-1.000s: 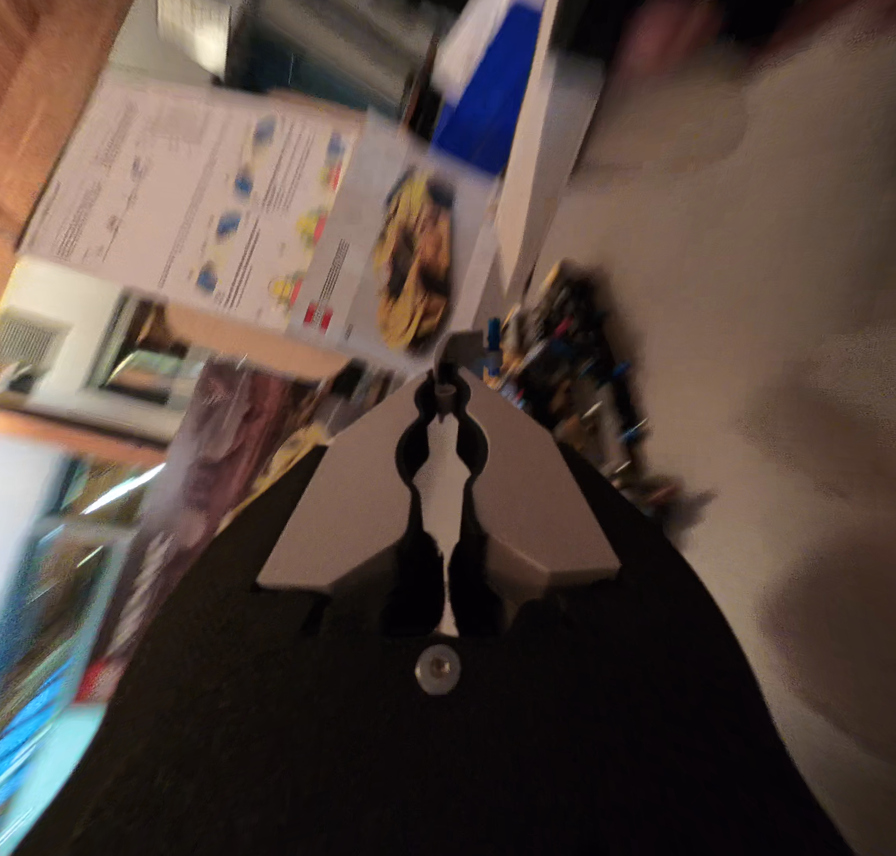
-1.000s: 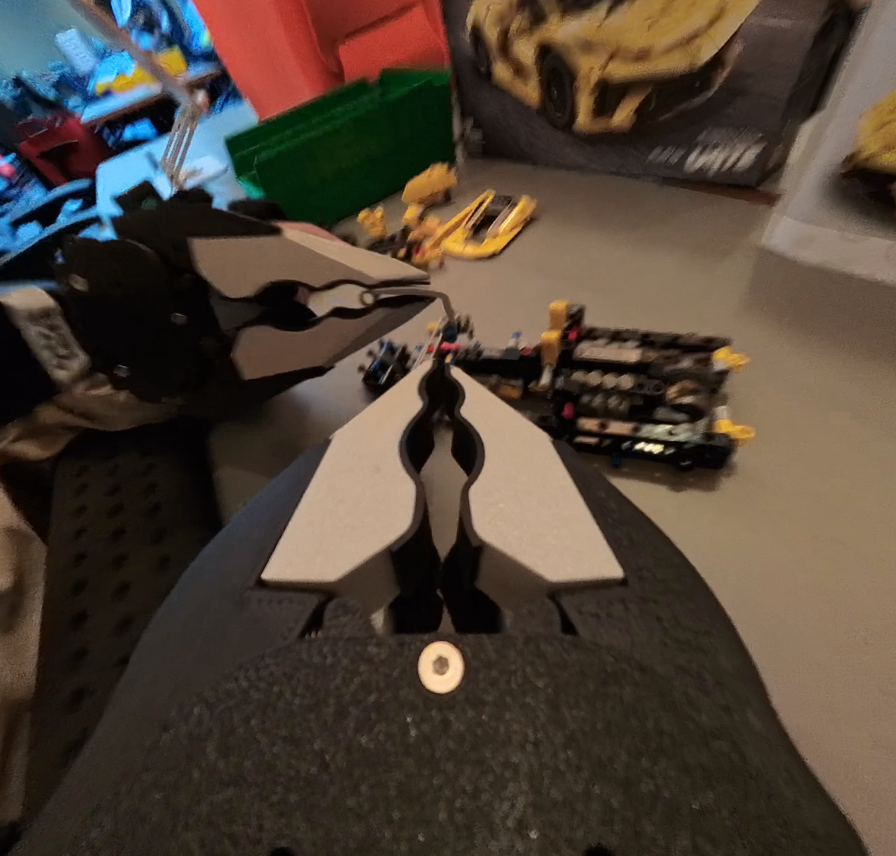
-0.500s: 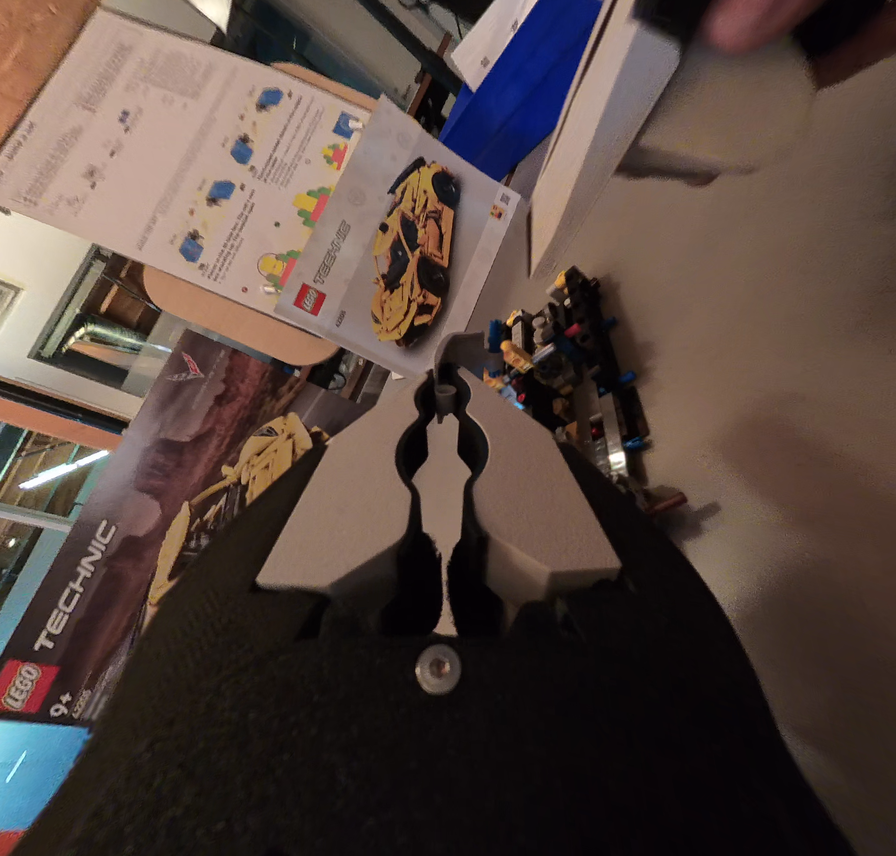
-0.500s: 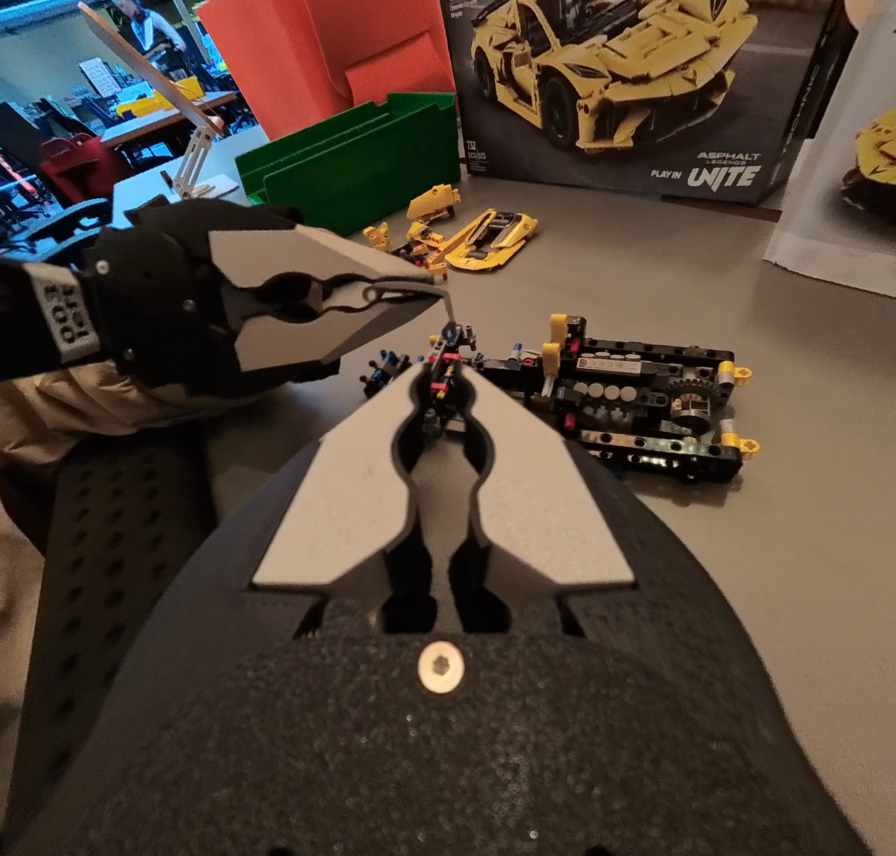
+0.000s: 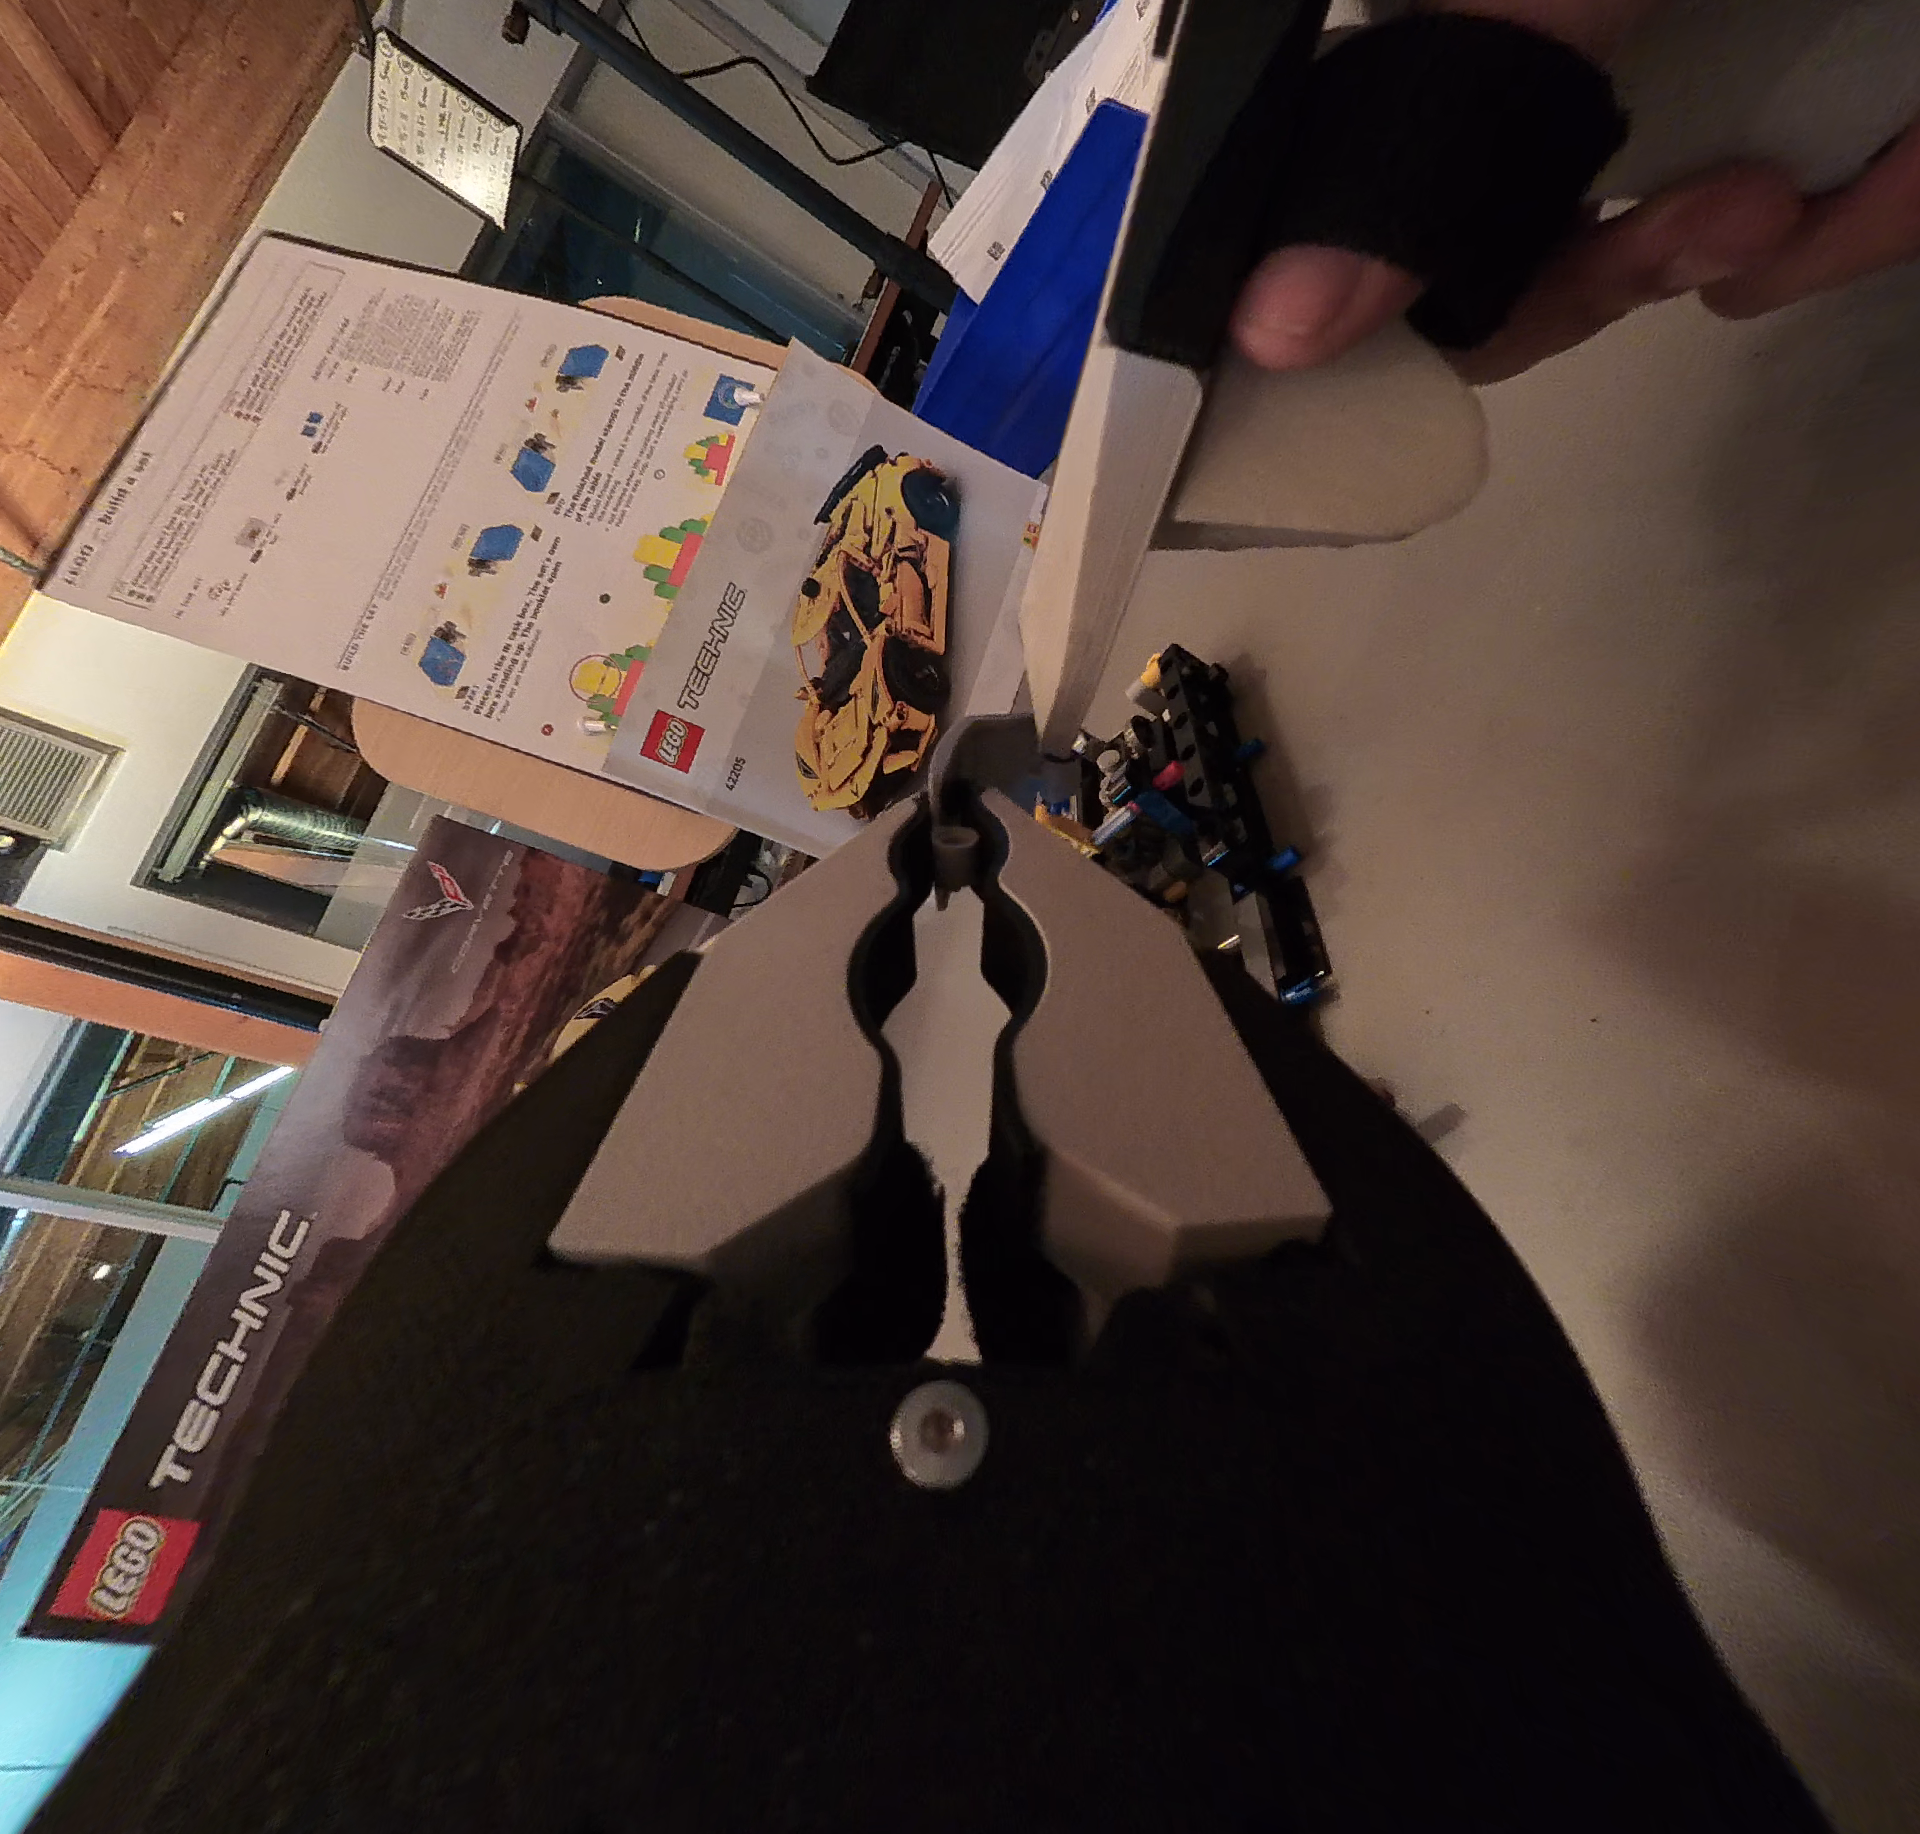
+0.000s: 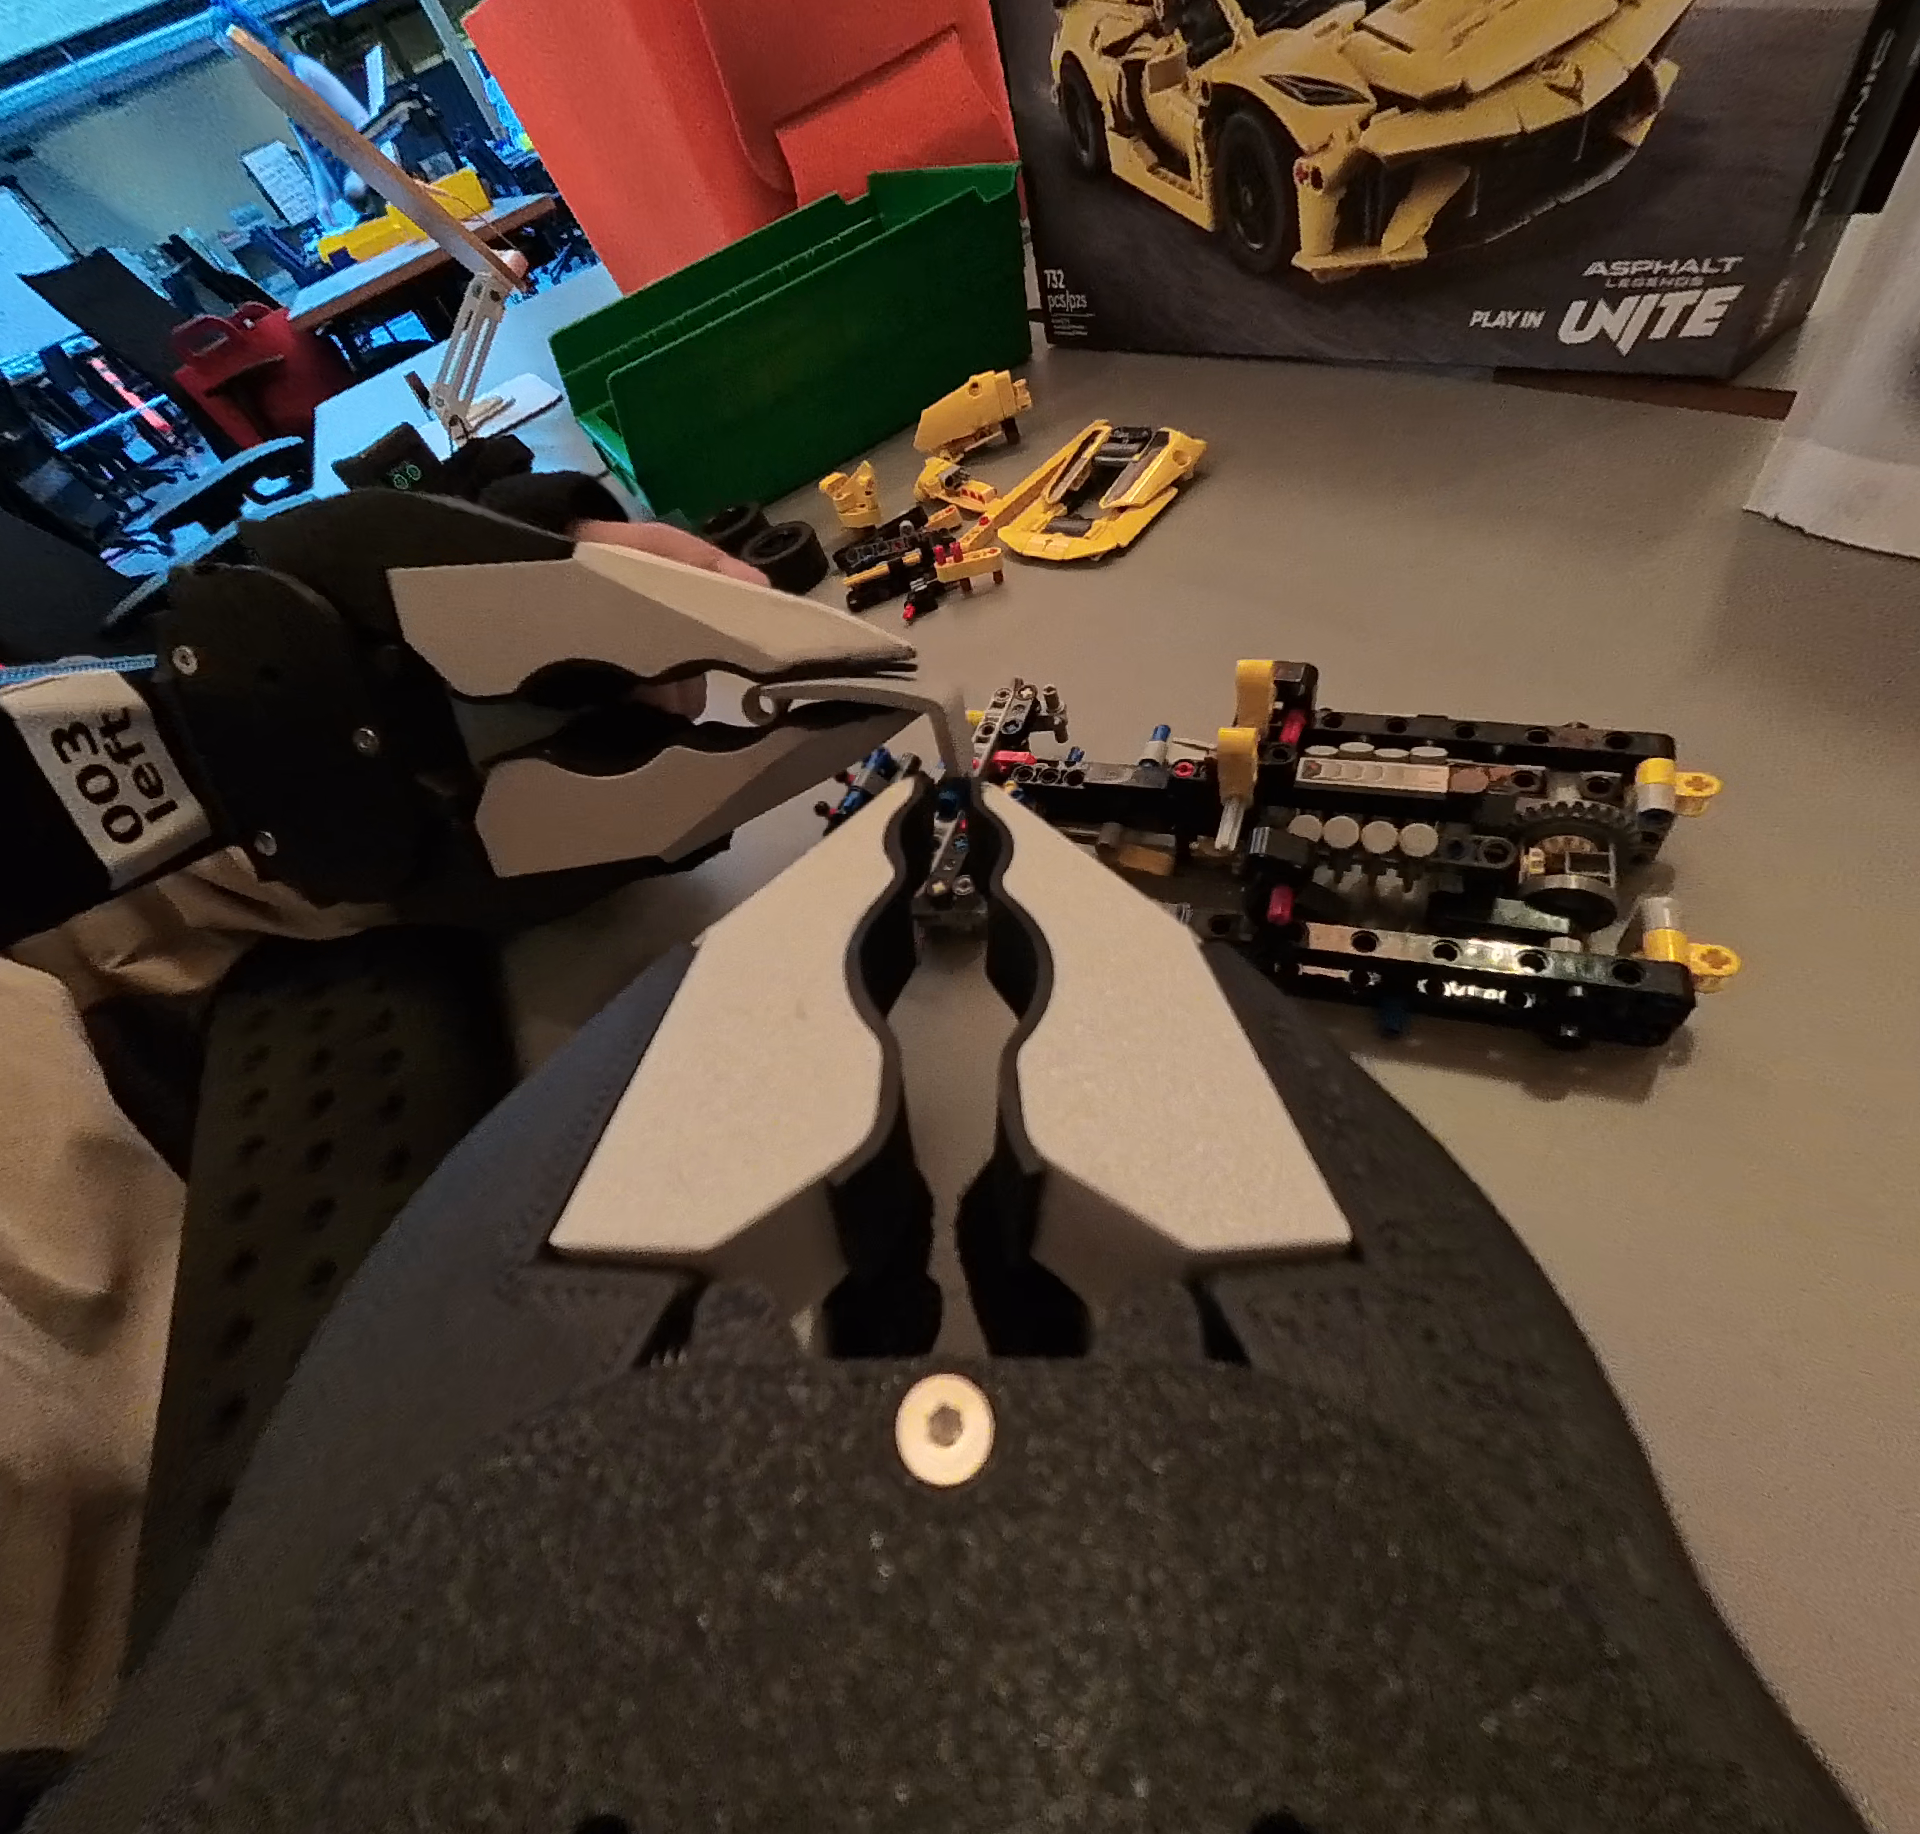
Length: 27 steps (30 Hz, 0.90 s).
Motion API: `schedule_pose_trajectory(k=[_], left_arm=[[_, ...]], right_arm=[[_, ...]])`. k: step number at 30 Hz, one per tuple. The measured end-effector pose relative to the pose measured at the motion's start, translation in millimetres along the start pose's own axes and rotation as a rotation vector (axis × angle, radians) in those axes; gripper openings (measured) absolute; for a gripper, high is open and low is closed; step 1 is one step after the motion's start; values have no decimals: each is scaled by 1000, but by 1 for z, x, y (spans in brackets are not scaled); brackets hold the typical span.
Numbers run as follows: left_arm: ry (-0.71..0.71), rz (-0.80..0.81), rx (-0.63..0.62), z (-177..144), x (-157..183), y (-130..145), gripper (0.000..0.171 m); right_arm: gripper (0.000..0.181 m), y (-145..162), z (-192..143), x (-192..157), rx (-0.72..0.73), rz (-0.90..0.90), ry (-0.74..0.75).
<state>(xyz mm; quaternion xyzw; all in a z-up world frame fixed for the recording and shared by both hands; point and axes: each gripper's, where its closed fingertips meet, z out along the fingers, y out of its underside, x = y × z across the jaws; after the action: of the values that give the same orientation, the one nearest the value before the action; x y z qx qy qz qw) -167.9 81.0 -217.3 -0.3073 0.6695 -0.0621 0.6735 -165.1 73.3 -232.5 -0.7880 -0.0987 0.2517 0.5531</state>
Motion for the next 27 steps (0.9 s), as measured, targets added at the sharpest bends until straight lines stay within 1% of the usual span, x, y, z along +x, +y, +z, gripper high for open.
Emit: schedule_pose_trajectory(k=[2, 3, 4, 5, 6, 7, 10, 11, 12, 13, 14, 16, 18, 20, 27], left_arm=[[4, -20, 16, 0, 0, -2, 5], [19, -87, 28, 0, -1, -2, 5], [54, -188, 33, 1, -2, 0, 9], [116, -311, 34, 3, -1, 2, 23], [194, -459, 41, 4, 0, 4, 32], [284, -634, 65, 4, 1, 3, 33], [627, -1240, 235, -5, -3, -18, 32], [744, -1405, 296, -9, -6, -25, 32], [835, -1515, 341, -13, -8, -29, 31], [884, -1572, 358, -14, -8, -31, 27], [902, -1592, 359, -14, -6, -31, 22], [922, -1610, 366, -15, -4, -35, 20], [923, -1626, 366, -15, -4, -36, 18], [905, -1639, 358, -13, -4, -33, 10], [908, -1690, 369, -12, -6, -32, 7]], right_arm=[[4, 0, -1, -1, -7, -1, -16], [4, -1, -3, -1, 0, 25, -36], [4, 0, -3, -1, 0, 72, -64], [4, -1, -5, -1, 8, 134, -101], [4, -6, -8, 0, 39, 207, -143], [4, -12, -12, 0, 75, 284, -195], [3, -23, -22, -6, 140, 492, -381], [3, -25, -23, -7, 151, 522, -403], [4, -25, -23, -8, 154, 530, -415], [4, -26, -23, -10, 152, 527, -425], [4, -27, -22, -13, 155, 522, -433], [4, -26, -19, -18, 142, 506, -440], [4, -26, -17, -21, 141, 498, -446], [4, -26, -16, -22, 138, 498, -449], [4, -25, -16, -24, 132, 490, -451]])
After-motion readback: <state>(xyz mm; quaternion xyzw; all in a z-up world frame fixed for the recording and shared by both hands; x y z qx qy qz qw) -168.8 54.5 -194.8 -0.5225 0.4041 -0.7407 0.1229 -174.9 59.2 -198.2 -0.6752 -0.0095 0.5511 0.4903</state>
